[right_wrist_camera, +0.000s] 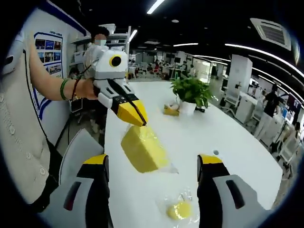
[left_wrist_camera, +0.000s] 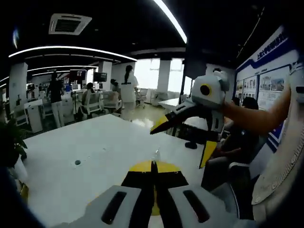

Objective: Compare the silicone blocks by pressing each to a similar depth, holding the contact briefly, and releasing to observe deformation and rebound differences across the visible hardness samples.

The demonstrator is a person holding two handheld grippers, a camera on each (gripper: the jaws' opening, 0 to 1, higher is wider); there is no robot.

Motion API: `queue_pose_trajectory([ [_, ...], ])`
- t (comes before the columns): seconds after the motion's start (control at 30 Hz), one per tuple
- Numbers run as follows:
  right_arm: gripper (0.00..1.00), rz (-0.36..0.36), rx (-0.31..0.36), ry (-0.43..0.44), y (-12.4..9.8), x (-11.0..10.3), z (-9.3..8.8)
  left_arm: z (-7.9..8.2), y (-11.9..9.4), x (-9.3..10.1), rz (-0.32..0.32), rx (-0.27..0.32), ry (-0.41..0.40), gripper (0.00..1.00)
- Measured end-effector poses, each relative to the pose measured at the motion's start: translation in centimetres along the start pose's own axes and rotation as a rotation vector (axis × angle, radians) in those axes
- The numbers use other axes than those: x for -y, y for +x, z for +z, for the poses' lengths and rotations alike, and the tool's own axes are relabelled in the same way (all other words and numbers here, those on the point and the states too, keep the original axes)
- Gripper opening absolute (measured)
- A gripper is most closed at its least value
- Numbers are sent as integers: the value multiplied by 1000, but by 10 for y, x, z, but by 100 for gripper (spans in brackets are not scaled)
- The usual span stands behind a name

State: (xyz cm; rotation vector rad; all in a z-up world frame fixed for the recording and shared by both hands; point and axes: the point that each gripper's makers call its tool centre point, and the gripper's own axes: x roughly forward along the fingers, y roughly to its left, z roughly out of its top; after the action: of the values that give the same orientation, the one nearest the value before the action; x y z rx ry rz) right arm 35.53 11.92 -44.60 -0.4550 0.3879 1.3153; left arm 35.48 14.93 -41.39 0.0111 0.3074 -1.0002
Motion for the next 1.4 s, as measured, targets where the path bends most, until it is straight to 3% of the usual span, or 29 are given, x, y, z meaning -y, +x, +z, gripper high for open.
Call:
queue_pose_trajectory([
  [0.2,73,80,-48,-16,27,-1,-3,11,0,0,-33,31,-22,0],
  [0.5,69,190,-64,-28,53,-4,-2,14,7,22,-119,25,27,0],
  [0.7,56,261,-110,-14,60,-15,-13,16,9,32,-157,27,81,0],
  [0.87,42,293,-124,3,61,-18,-16,19,9,28,-161,36,87,0],
  [1.07,37,285,-120,-9,60,-18,-14,20,10,30,-172,31,114,0],
  [1.23,27,248,-79,-108,56,-17,-7,22,7,32,-181,33,133,0],
  [1.4,19,230,-107,-58,53,-19,-4,26,5,34,-176,47,145,0],
])
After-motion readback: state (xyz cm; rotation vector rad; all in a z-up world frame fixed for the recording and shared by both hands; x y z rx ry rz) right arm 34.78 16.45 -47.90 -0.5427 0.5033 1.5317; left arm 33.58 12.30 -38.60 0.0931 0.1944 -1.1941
